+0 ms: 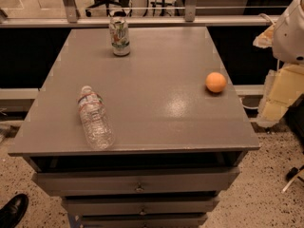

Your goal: Pick 7up can

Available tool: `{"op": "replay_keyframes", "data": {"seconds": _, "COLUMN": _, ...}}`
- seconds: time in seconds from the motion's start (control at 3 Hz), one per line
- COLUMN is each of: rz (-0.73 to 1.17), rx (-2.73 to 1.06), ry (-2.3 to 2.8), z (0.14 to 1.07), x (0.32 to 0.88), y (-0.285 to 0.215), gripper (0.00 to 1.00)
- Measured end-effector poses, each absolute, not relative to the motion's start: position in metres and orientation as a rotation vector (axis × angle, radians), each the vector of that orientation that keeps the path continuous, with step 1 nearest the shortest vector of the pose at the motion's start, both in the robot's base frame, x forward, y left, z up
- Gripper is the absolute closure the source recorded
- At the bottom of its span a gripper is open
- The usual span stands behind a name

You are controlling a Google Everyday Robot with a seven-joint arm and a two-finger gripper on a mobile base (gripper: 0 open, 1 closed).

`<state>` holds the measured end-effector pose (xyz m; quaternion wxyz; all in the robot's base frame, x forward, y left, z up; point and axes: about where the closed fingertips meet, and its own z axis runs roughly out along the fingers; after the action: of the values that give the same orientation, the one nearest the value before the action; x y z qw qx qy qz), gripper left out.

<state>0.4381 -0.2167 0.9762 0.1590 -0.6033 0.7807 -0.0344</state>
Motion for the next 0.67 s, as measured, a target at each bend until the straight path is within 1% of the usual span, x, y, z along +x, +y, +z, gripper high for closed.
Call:
{"op": "replay_keyframes", "data": {"seconds": 0.33, "rz": -0.099, "rx": -1.725, "ry": 2.232, "z": 0.976, "x": 0.438, "y": -0.217, "gripper": 0.00}}
{"op": "replay_keyframes", "data": {"seconds": 0.67, "rz": -0.088, "rx": -1.694, "ry": 2.170, "z": 0.970, "x": 0.469, "y": -0.201, "gripper": 0.00}}
